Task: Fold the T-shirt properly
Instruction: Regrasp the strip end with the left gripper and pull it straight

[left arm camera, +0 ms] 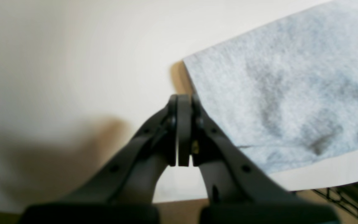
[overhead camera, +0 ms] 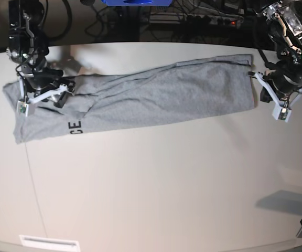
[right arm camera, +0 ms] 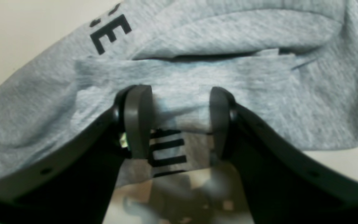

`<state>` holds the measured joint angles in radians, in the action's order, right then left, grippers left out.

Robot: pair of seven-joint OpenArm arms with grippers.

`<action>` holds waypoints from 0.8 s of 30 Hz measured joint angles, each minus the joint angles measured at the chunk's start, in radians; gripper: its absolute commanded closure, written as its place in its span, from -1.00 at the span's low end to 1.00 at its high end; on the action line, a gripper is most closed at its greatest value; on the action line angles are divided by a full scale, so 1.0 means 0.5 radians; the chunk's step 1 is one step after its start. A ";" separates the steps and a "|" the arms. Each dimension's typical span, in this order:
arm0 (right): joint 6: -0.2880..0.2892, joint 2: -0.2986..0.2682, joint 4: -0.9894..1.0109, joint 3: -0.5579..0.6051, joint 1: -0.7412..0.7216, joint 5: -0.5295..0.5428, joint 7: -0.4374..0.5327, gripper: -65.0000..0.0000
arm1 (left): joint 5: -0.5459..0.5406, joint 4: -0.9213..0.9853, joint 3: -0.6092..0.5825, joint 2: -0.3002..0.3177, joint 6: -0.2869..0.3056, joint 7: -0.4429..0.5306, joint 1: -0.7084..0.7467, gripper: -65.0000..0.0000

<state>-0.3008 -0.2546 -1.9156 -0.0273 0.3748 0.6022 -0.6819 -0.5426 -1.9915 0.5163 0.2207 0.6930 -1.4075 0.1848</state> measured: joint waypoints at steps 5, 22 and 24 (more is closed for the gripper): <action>-0.001 -0.092 -0.051 0.000 0.040 -0.008 0.007 0.11 | 0.114 -0.001 -0.318 -0.002 0.001 0.292 0.109 0.97; 0.099 -0.165 -0.117 0.004 -0.019 -0.305 0.007 0.10 | 0.146 0.005 -0.269 0.005 0.014 0.566 0.377 0.47; 0.112 -0.159 -0.104 0.004 -0.043 -0.304 0.007 0.10 | 0.311 0.011 -0.359 0.010 0.015 0.554 0.390 0.47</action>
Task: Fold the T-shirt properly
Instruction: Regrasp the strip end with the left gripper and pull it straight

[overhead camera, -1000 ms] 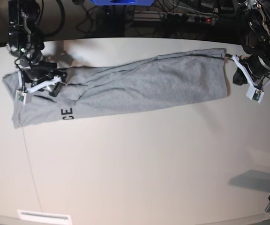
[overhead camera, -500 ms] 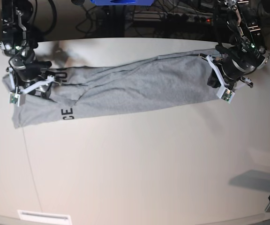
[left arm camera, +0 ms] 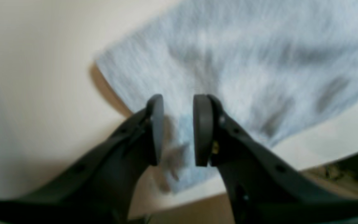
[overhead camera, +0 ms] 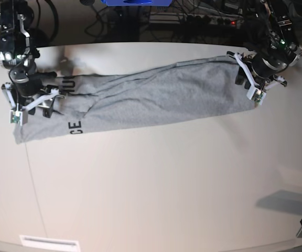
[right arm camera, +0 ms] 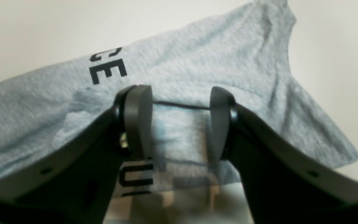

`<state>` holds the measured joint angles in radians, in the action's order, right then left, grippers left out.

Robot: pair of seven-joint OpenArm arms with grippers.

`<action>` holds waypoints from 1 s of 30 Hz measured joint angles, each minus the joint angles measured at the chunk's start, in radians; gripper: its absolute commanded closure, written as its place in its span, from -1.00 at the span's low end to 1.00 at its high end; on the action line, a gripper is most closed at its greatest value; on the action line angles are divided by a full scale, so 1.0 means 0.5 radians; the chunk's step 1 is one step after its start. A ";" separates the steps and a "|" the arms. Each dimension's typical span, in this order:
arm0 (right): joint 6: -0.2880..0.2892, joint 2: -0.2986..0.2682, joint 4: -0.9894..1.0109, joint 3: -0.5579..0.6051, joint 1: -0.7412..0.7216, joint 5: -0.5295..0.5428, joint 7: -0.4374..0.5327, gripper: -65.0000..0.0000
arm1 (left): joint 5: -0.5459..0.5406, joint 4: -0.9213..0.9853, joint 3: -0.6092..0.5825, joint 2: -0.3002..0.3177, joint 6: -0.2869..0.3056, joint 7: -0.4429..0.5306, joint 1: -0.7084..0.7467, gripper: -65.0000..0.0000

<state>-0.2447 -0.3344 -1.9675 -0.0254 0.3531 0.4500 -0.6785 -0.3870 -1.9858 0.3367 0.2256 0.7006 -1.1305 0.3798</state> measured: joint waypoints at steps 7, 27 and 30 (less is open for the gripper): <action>0.138 0.011 0.175 0.000 -0.063 0.005 0.006 0.10 | 0.562 0.034 -0.343 -0.024 0.008 0.145 -0.005 0.49; 0.143 0.145 0.470 -0.006 -0.073 -0.008 0.179 0.10 | 1.285 0.491 -0.340 -0.007 -0.029 0.469 -0.376 0.49; 0.144 0.151 0.458 -0.006 -0.073 -0.008 0.172 0.10 | 1.299 0.484 -0.345 -0.008 -0.030 0.466 -0.376 0.49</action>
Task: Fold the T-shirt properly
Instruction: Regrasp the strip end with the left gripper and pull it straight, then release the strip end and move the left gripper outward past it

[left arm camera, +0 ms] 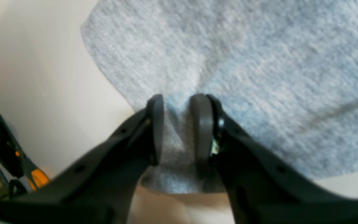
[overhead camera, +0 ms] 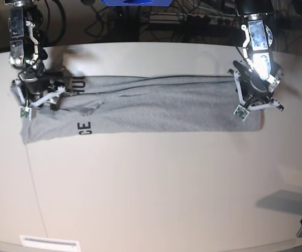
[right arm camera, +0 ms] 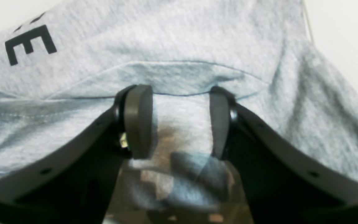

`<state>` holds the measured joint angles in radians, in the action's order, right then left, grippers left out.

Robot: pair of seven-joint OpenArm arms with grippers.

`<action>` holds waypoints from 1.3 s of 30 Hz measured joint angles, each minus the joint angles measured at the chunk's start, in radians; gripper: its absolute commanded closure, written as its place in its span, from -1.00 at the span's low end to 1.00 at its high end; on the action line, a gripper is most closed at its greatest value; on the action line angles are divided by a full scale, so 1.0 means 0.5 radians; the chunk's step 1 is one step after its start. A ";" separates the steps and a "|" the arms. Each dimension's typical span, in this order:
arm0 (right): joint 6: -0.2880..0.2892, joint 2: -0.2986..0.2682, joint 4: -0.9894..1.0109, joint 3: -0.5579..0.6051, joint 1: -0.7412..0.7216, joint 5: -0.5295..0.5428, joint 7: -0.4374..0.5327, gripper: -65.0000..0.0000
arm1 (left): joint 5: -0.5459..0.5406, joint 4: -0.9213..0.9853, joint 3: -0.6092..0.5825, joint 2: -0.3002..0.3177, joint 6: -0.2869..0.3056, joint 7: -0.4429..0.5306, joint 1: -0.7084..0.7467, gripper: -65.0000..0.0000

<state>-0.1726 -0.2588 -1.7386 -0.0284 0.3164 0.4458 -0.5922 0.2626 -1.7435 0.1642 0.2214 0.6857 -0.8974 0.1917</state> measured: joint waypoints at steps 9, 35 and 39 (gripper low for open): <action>-0.019 0.015 -0.314 -0.008 0.005 0.014 -0.051 0.10 | 0.022 -0.207 0.036 -0.017 0.044 -0.110 0.032 0.48; -0.022 -0.012 -0.246 0.089 -0.037 0.000 -0.054 0.99 | 0.042 -0.384 0.979 -0.188 0.045 -0.263 -0.083 0.49; -0.006 0.018 -0.143 0.200 -0.056 0.009 -0.053 0.76 | 0.050 -0.382 1.096 -0.181 0.043 -0.157 -0.092 0.48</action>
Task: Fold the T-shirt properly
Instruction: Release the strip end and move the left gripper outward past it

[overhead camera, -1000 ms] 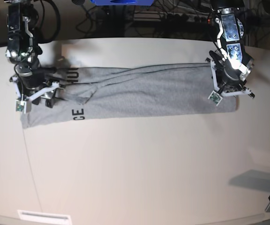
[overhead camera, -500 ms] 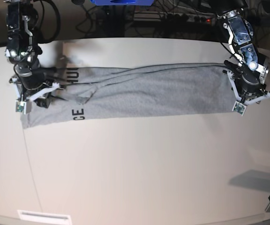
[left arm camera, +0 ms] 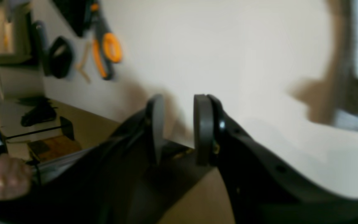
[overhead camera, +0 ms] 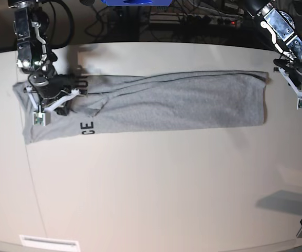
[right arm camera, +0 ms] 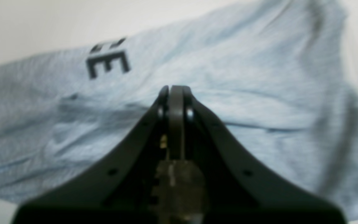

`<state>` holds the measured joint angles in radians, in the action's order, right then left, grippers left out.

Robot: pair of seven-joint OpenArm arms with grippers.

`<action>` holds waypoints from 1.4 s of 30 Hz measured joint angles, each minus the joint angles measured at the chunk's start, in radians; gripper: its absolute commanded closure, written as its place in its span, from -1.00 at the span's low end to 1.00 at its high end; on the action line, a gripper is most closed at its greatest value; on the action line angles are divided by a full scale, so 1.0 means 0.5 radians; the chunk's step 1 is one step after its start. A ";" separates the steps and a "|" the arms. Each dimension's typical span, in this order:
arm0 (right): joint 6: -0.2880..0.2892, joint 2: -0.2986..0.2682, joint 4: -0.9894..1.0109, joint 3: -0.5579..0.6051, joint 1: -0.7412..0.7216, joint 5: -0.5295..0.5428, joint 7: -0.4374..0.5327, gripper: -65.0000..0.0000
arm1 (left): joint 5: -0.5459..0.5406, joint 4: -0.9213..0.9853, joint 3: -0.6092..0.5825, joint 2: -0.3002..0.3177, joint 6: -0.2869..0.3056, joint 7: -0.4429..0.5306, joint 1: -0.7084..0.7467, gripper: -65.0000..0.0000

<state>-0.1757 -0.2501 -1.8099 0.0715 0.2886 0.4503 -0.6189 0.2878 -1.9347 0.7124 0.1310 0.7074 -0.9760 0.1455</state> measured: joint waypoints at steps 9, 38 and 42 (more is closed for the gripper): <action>-0.014 -0.001 0.080 -0.011 0.005 -0.002 0.008 0.56 | 0.407 0.263 0.049 -0.098 0.005 0.374 -0.024 0.49; -0.010 0.049 0.122 -0.006 0.005 0.004 0.031 0.55 | -1.640 0.681 0.119 0.435 -0.028 -0.518 0.049 -0.21; -0.009 0.049 0.122 -0.006 0.005 0.005 0.031 0.55 | -1.993 0.824 -0.062 0.471 -0.018 -0.468 0.010 -0.21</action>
<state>-0.1802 -0.2256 -1.7489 0.0685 0.2909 0.4526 -0.6033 -0.7086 -1.5227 0.6815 0.3664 0.6987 -1.2102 0.1505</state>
